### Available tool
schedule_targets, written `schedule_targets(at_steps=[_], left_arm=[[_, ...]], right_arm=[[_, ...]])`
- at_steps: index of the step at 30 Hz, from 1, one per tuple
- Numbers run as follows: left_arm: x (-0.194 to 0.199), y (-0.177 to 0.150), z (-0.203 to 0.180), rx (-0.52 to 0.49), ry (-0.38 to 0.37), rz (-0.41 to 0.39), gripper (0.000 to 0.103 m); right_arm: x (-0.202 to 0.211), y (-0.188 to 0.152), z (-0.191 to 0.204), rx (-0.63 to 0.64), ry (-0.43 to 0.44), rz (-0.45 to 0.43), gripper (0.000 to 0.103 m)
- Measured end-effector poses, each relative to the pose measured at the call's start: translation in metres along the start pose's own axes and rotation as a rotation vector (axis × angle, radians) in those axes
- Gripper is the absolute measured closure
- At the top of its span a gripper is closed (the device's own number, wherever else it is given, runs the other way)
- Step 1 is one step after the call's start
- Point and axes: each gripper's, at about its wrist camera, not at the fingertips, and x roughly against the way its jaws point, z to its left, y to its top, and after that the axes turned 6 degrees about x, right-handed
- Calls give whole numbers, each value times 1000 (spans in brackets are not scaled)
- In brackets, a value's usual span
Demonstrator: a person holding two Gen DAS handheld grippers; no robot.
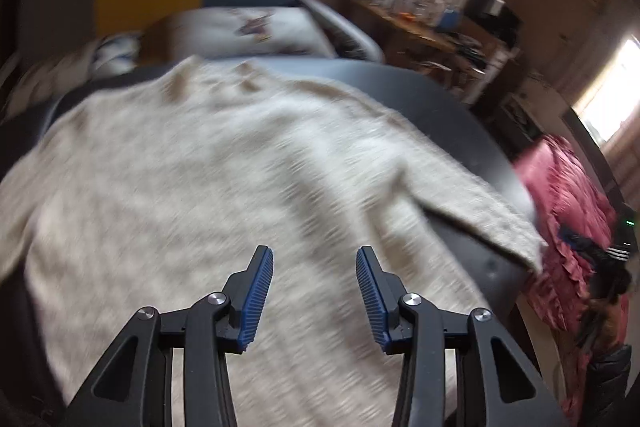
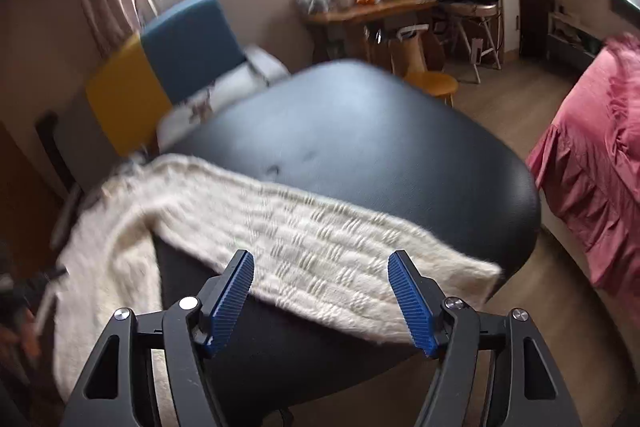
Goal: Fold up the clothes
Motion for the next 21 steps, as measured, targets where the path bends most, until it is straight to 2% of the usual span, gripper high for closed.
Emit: schedule_targets(at_steps=[4,7,9,12,13,16,17,21], left_arm=[[-36,40,-68,-179,-55,35,60],[-73,62,-117,-299,-80,71,60],[-103,74,-135,-341,-92,115,60],[-154,81,-155,-356,-102,222,60],[-172,81,-159,-357,-99,261,63],[-221,80,-165,-349,-61,356,65],[-234,81,-165,-339,-53,374,65],[-249,90,-165,-265,-86,350,66]], right_arm=[[-43,-2,16,35,-39,134,32],[-48,-5,7,14,-79,144,32],[-53,-4,-3,-5,-112,163,32],[-64,-1,-9,31,-165,195,32],[-69,3,-8,63,-196,204,32],[-85,18,-12,112,-247,206,31],[-91,24,-15,124,-258,203,31],[-111,46,-34,135,-274,181,25]])
